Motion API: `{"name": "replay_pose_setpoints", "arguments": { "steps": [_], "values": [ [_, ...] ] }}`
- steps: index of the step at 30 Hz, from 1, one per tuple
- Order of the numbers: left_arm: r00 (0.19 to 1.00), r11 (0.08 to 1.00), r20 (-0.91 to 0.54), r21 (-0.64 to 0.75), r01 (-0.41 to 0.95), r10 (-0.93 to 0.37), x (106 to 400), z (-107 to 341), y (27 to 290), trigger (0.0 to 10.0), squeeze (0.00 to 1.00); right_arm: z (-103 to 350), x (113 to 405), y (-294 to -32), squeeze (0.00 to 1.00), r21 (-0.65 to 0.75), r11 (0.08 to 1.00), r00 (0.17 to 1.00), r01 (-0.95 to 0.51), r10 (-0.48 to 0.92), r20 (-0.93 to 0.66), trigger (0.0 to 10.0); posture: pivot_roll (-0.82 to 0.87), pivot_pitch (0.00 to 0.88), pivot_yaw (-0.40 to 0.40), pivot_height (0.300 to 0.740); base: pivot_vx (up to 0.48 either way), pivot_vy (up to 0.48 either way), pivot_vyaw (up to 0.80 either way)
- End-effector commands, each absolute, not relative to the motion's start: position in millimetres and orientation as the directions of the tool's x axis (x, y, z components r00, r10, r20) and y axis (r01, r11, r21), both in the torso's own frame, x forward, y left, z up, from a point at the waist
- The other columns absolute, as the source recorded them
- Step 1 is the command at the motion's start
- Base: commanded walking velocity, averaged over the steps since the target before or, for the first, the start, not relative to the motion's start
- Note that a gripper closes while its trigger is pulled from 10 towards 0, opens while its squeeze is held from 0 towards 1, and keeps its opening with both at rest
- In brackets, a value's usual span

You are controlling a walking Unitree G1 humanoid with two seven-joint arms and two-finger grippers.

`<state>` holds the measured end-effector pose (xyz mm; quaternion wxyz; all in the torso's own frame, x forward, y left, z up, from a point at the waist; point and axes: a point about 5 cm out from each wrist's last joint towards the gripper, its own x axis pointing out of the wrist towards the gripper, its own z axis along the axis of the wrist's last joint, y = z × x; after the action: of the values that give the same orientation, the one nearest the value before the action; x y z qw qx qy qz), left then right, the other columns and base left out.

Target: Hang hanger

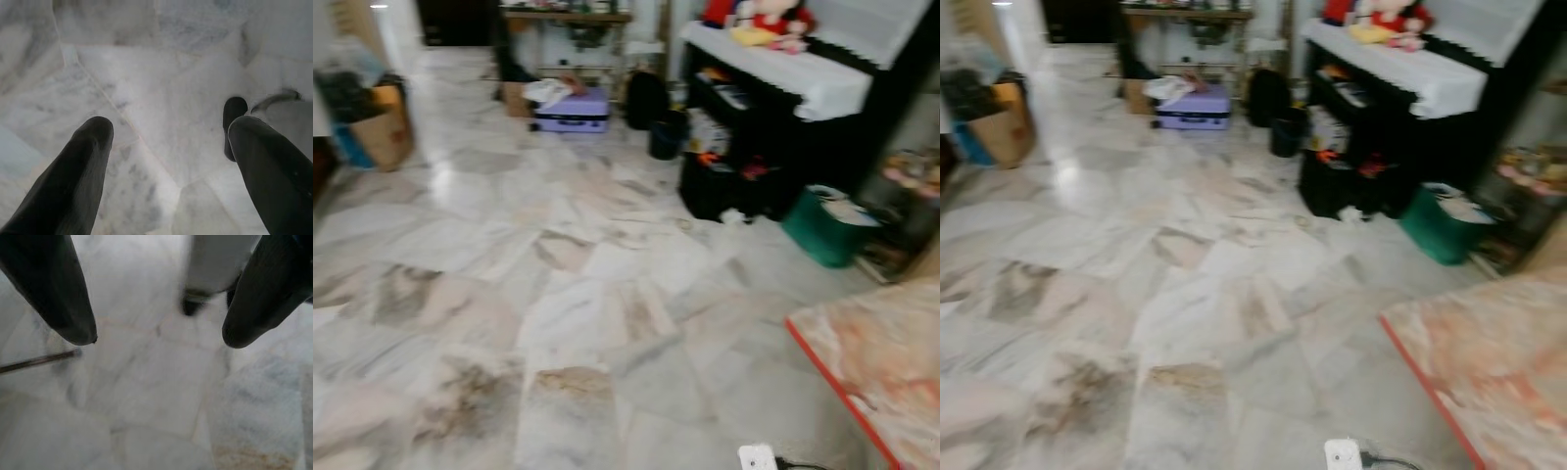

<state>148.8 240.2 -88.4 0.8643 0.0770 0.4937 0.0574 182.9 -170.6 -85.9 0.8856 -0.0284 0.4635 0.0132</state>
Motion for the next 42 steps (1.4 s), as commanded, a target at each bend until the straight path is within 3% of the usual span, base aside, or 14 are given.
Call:
{"name": "replay_pose_setpoints", "arguments": {
  "steps": [1,5,14,21,27,33,42],
  "values": [
    [0.533,0.981,-0.833,0.052,-0.186,0.146,159,-83,245,10.0,0.0,-88,159,-228,0.0,0.089,0.965,0.508,0.247,-0.051,-0.86,10.0,0.2,0.0,-0.031,0.74,0.0,0.0,0.0],
    [0.535,0.982,-0.832,0.057,-0.181,0.147,161,-82,247,10.0,0.0,-87,160,-229,0.0,0.085,0.967,0.508,0.241,-0.051,-0.86,10.0,0.2,0.0,-0.029,0.74,0.0,0.0,0.0],
    [0.541,0.987,-0.829,0.074,-0.143,0.14,166,-79,248,10.0,0.0,-86,165,-224,0.0,0.092,0.969,0.511,0.228,-0.039,-0.859,10.0,0.2,0.0,-0.029,0.74,0.0,0.0,-0.8],
    [0.549,0.991,-0.826,0.086,-0.103,0.128,176,-79,234,10.0,0.0,-86,167,-225,0.0,0.091,0.969,0.512,0.231,-0.041,-0.858,10.0,0.19,0.0,-0.029,0.74,0.0,-0.307,-0.8],
    [0.551,0.994,-0.828,0.075,-0.076,0.105,178,-81,222,10.0,0.0,-85,168,-225,0.0,0.091,0.969,0.514,0.229,-0.041,-0.857,10.0,0.19,0.0,-0.03,0.74,0.0,0.0,-0.8],
    [0.553,0.997,-0.829,0.067,-0.041,0.079,177,-84,209,10.0,0.0,-85,169,-224,0.0,0.095,0.969,0.516,0.229,-0.038,-0.856,10.0,0.19,0.0,-0.028,0.74,0.0,0.0,0.0],
    [0.542,0.997,-0.84,0.064,0.035,0.035,172,-89,192,10.0,0.0,-85,168,-224,0.0,0.098,0.964,0.513,0.247,-0.044,-0.857,10.0,0.19,0.0,-0.029,0.74,0.0,0.0,-0.8]
  ]
}}
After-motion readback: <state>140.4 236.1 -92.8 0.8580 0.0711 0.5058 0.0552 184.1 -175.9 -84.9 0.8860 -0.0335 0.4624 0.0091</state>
